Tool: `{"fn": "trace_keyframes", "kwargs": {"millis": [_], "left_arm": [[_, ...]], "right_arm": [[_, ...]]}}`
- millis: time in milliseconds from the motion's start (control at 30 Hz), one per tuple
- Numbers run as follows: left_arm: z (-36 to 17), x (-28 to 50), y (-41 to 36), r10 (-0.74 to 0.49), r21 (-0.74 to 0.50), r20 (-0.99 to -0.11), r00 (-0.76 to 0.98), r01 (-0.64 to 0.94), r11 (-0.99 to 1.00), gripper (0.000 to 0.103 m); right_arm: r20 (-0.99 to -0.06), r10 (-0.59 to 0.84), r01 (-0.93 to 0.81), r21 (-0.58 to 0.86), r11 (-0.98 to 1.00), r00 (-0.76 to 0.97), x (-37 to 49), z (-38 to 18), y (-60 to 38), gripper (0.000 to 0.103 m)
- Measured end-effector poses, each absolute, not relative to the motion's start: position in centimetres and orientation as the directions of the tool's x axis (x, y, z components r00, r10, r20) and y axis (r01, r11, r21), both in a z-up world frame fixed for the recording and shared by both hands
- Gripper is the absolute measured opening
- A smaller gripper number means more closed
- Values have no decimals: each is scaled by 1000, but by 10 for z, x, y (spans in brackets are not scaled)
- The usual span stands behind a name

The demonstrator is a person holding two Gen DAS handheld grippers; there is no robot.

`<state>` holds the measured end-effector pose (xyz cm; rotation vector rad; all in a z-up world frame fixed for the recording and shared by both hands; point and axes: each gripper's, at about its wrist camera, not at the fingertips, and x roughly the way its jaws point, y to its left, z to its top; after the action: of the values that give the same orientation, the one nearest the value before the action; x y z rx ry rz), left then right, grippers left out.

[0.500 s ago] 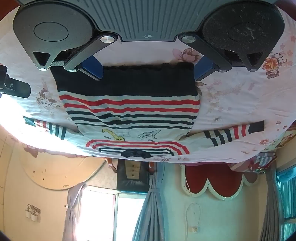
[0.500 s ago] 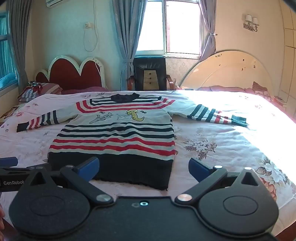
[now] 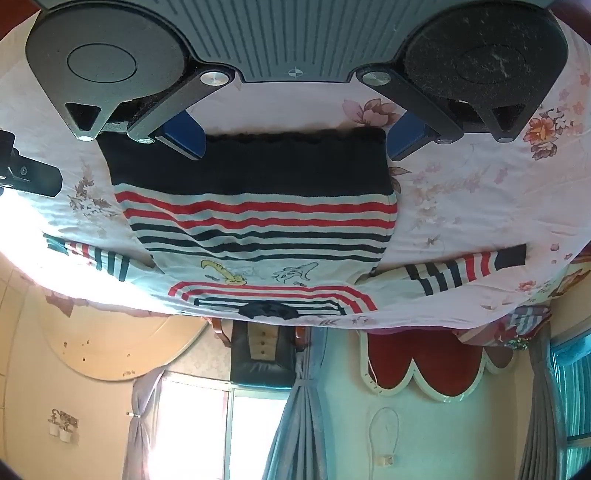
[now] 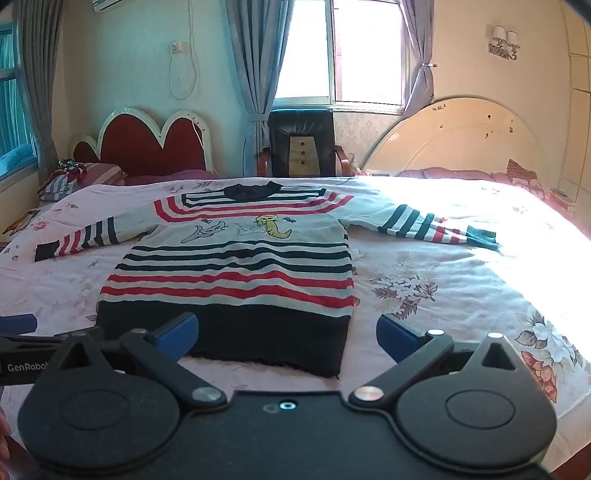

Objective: Fold small clothes

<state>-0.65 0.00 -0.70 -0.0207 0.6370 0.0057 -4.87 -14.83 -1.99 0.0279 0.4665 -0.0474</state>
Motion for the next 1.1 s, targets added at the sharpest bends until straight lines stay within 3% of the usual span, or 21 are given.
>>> {"fn": "trace_keyframes", "kwargs": {"millis": [1100], "left_arm": [[-7, 4, -3, 3, -16, -603, 798, -15, 1000, 103]], "right_arm": [[-447, -32, 47, 23, 999, 894, -48, -17, -150, 102]]}}
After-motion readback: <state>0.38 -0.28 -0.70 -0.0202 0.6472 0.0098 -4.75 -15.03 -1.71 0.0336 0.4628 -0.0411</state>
